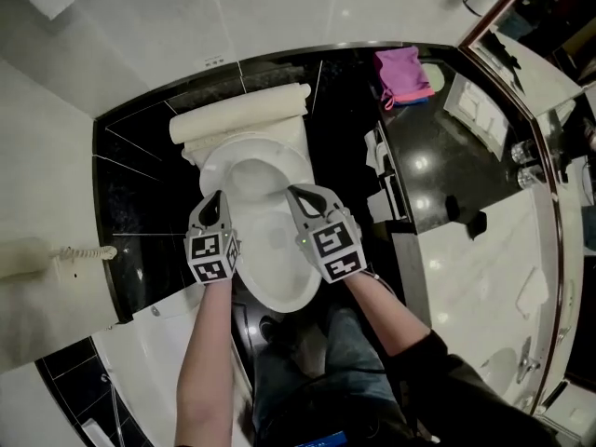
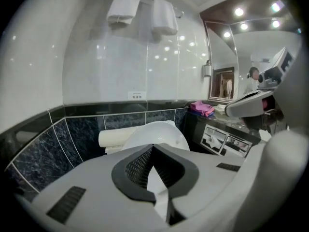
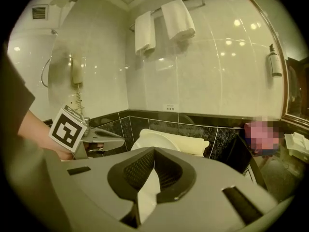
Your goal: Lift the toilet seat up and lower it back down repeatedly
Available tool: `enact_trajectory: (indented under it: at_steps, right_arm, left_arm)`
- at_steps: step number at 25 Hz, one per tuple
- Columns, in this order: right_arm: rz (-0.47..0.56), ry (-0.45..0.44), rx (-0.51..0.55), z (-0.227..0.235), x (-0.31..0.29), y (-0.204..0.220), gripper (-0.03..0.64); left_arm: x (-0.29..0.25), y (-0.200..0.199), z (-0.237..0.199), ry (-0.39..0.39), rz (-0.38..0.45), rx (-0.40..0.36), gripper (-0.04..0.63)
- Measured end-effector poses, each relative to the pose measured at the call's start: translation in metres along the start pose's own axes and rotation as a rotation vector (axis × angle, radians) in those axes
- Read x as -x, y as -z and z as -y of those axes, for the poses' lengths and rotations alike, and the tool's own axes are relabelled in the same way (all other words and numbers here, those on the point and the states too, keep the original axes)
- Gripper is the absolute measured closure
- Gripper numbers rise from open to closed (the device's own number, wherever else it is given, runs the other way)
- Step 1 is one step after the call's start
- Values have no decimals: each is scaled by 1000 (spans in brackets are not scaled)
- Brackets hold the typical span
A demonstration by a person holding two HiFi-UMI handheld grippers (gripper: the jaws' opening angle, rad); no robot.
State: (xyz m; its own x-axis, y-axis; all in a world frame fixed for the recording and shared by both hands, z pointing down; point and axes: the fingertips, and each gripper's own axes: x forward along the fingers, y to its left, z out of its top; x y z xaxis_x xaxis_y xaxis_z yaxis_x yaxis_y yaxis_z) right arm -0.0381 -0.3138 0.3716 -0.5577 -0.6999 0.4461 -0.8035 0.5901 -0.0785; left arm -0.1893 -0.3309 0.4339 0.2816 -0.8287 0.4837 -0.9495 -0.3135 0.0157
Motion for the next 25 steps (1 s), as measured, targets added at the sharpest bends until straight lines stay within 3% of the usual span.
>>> enact_trajectory:
  at_steps: [7,13,18,25]
  right_arm:
    - [31,57,0,-57,71,-24,600]
    - [55,120,-34,-106,154,-32,600]
    - [45,149,-41,-125,209,-21,600]
    - [34,103,-1,-134,261,0,600]
  left_arm:
    - [133,-43,32,113,84,0,611]
    - [244,-43,51,198,102,-47,611]
    - [311,-32,59,180,101,-35,611]
    - [379,-28,88,90,140,-24,611]
